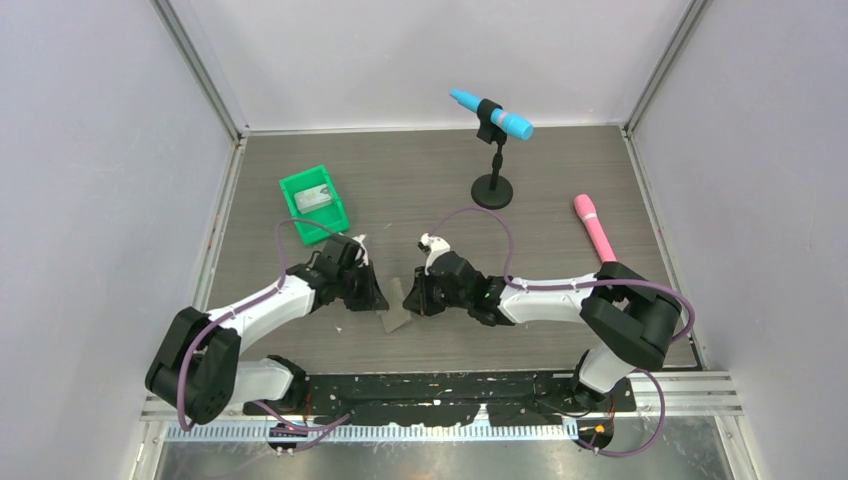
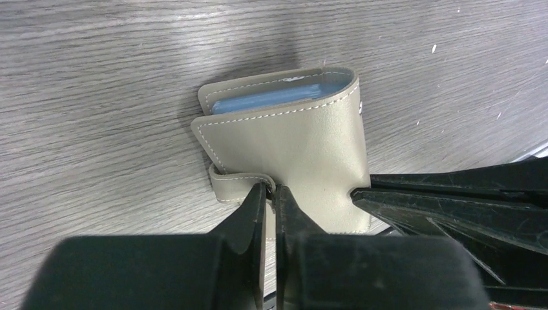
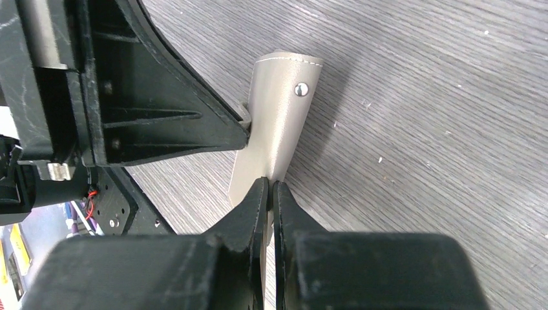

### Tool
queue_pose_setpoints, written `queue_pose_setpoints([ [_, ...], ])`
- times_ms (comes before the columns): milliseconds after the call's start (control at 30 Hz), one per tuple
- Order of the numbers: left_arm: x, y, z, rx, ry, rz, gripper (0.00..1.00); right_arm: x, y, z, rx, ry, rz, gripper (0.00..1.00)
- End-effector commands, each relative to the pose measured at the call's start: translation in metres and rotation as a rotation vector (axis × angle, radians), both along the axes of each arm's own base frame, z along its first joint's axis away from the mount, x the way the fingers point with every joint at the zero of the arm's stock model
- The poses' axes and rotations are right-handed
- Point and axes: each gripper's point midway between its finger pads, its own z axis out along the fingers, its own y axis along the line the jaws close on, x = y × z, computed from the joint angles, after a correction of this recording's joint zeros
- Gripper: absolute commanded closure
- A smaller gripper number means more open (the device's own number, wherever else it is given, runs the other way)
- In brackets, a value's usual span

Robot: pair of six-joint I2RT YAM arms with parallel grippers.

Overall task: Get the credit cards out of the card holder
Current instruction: Open the card holder at the center of the board.

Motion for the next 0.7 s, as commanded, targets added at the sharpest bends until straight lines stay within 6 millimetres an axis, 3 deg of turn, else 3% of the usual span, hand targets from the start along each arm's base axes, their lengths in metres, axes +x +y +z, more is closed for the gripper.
queue_pose_setpoints([
  [0, 0.011, 0.005, 0.007, 0.04, -0.055, 0.015, 1.0, 0.003, 0.008, 0.025, 0.076, -0.057, -0.002, 0.95],
  [233, 0.001, 0.014, 0.015, 0.057, -0.061, 0.019, 1.0, 0.017, -0.029, -0.004, 0.004, -0.017, -0.072, 0.95],
  [367, -0.005, 0.008, 0.023, 0.002, -0.07, 0.008, 1.0, 0.027, -0.047, -0.015, -0.004, 0.009, -0.101, 0.95],
  [433, -0.008, 0.0, 0.031, -0.063, -0.075, -0.005, 1.0, 0.028, -0.051, -0.014, -0.009, 0.008, -0.099, 0.91],
  [533, -0.009, -0.016, 0.05, -0.185, -0.105, -0.016, 1.0, 0.027, -0.055, -0.01, -0.023, -0.007, -0.089, 0.73],
  [667, -0.009, -0.023, 0.069, -0.263, -0.138, -0.011, 1.0, 0.03, -0.059, 0.011, -0.017, -0.049, -0.098, 0.55],
])
